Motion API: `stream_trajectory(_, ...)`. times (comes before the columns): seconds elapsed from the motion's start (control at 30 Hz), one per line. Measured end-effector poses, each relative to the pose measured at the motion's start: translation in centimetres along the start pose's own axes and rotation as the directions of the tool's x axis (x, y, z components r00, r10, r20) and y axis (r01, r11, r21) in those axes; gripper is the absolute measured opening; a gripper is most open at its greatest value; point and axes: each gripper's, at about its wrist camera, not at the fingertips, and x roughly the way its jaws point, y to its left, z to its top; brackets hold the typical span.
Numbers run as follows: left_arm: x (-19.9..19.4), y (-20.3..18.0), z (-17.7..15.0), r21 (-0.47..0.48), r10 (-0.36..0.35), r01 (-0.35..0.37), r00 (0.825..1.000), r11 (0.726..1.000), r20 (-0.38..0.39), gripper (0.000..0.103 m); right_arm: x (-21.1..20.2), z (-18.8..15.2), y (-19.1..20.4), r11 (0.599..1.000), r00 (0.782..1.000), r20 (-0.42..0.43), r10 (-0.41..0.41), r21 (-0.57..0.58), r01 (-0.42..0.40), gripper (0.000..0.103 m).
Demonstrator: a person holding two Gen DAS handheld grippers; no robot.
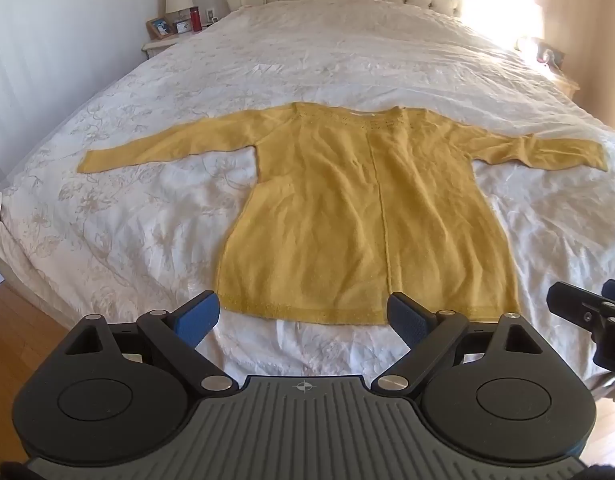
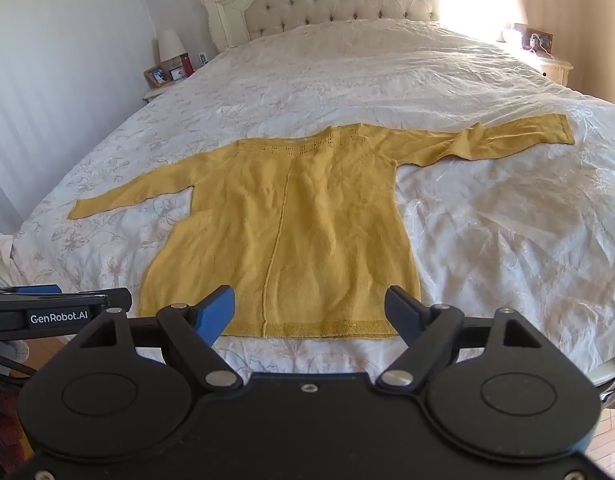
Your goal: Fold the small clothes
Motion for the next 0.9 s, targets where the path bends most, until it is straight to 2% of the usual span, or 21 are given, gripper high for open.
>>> stream_trajectory(0.9,0.6,1.0,2.1,-0.011,-0.011,0.012,1.0,1.0,0.026,0.091,0.6,2.1,0.9,1.0,0.999,0.04,0.002,-0.004,-0.002,0.09)
